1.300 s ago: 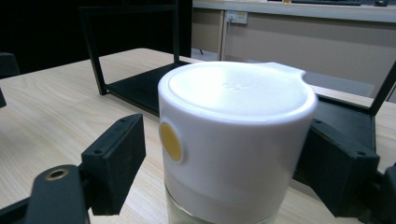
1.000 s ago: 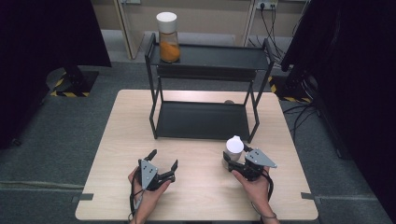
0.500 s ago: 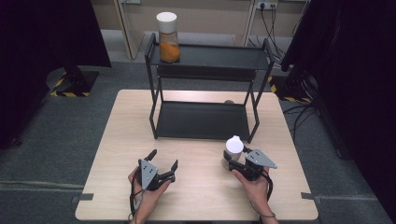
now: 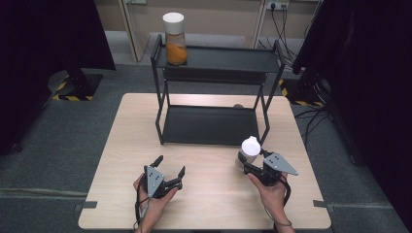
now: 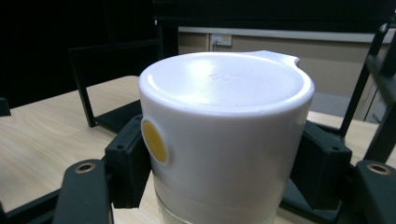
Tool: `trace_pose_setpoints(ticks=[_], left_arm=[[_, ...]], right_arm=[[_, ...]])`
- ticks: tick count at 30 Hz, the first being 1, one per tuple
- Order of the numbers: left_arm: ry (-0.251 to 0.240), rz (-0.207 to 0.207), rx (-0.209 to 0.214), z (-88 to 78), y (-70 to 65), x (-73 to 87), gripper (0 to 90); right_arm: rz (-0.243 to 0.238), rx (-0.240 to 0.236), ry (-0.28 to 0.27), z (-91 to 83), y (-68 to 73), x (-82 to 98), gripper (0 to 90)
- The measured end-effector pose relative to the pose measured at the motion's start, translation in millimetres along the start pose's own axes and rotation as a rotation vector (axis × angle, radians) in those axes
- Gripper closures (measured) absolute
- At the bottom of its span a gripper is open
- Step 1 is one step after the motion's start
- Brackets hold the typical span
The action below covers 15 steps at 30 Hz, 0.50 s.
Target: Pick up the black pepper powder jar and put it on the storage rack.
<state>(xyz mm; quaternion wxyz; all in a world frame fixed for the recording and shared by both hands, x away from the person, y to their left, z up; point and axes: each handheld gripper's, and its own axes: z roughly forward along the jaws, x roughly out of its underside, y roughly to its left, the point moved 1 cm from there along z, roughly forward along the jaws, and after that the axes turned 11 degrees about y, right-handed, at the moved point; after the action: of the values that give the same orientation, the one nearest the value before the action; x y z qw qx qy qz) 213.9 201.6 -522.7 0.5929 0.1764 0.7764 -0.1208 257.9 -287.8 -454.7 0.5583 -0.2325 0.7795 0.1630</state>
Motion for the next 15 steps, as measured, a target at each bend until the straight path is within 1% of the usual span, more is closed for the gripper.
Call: trace_pose_setpoints(ticks=[7, 12, 15], left_arm=[[0.0, 0.0, -0.002, -0.1, -0.3, 0.0, 10.5], [0.001, 0.0, -0.003, 0.1, -0.6, -0.1, 10.5], [0.002, -0.002, -0.002, 0.3, -0.4, -0.4, 10.5]], right_arm=[[-0.001, 0.013, -0.033, -8.4, -5.9, -10.9, 30.7], [0.008, 0.019, -0.052, -12.0, -10.8, -17.8, 30.7], [0.0, 0.025, -0.06, -13.6, -13.9, -24.8, 30.7]])
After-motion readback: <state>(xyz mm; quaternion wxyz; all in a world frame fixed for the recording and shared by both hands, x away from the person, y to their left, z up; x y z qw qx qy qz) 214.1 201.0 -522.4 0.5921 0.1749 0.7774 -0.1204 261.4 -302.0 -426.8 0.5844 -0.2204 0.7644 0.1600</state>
